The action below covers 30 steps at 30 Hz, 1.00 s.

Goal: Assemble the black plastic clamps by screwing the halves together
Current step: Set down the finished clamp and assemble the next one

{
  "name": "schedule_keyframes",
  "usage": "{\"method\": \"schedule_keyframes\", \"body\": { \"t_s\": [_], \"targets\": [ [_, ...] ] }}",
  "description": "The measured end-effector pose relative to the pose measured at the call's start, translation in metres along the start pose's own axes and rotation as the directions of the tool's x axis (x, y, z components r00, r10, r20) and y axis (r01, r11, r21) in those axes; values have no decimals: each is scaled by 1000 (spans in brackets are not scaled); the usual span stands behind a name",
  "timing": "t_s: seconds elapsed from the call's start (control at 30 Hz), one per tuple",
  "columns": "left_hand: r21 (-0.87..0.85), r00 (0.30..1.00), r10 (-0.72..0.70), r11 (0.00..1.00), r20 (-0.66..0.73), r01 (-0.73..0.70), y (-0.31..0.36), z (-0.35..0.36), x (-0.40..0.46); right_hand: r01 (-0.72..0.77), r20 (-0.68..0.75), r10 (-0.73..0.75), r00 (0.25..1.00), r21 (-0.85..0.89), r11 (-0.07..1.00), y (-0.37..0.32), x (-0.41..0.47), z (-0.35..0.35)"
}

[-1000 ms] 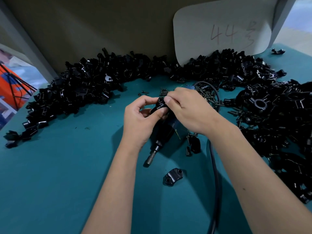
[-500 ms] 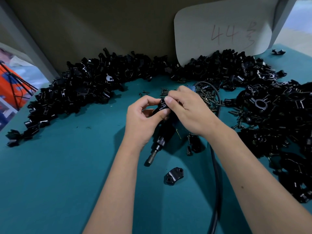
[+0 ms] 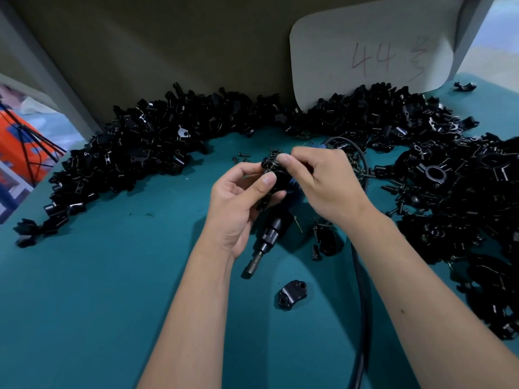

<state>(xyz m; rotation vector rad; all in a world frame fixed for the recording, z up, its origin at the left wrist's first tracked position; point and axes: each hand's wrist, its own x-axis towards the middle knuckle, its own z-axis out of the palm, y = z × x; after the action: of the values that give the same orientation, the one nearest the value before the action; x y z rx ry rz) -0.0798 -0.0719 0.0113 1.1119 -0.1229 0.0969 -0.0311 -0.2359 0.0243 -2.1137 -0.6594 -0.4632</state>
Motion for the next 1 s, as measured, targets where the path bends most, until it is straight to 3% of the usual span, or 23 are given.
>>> {"method": "schedule_keyframes", "body": {
  "t_s": [0.13, 0.27, 0.4, 0.5, 0.57, 0.67, 0.77, 0.9, 1.0],
  "targets": [
    [-27, 1000, -25, 999, -10, 24, 1, 0, 1, -74, 21, 73, 997, 58, 996, -3, -3, -3],
    [-63, 998, -37, 997, -58, 34, 2, -3, 2, 3, 127, -17, 992, 105, 994, -4, -5, -5],
    [-51, 996, -51, 998, -66, 48, 3, -4, 1, -7, 83, 2, 997, 58, 998, -8, -2, -1],
    [-51, 996, -54, 997, -71, 50, 5, -2, 2, -125, 20, 123, 992, 234, 964, -14, -4, 0],
    [-76, 994, -52, 996, -97, 44, 5, 1, 3, -110, 45, 101, 994, 295, 949, -14, -6, 0],
    [-76, 992, -42, 997, -116, 33, 1, 5, 4, -26, 144, -2, 990, 190, 981, -12, -5, 4],
    [-100, 981, -54, 994, -189, 35, -4, 11, 7, 59, 154, -70, 986, 78, 995, -12, -3, 11],
    [188, 972, -31, 979, -232, 76, -8, 11, 10, 26, 185, -30, 982, 24, 999, -13, -3, 18],
    [241, 978, -70, 963, -197, 117, -7, 9, 11, -1, 181, 7, 984, -33, 999, -14, -1, 18]
  ]
}}
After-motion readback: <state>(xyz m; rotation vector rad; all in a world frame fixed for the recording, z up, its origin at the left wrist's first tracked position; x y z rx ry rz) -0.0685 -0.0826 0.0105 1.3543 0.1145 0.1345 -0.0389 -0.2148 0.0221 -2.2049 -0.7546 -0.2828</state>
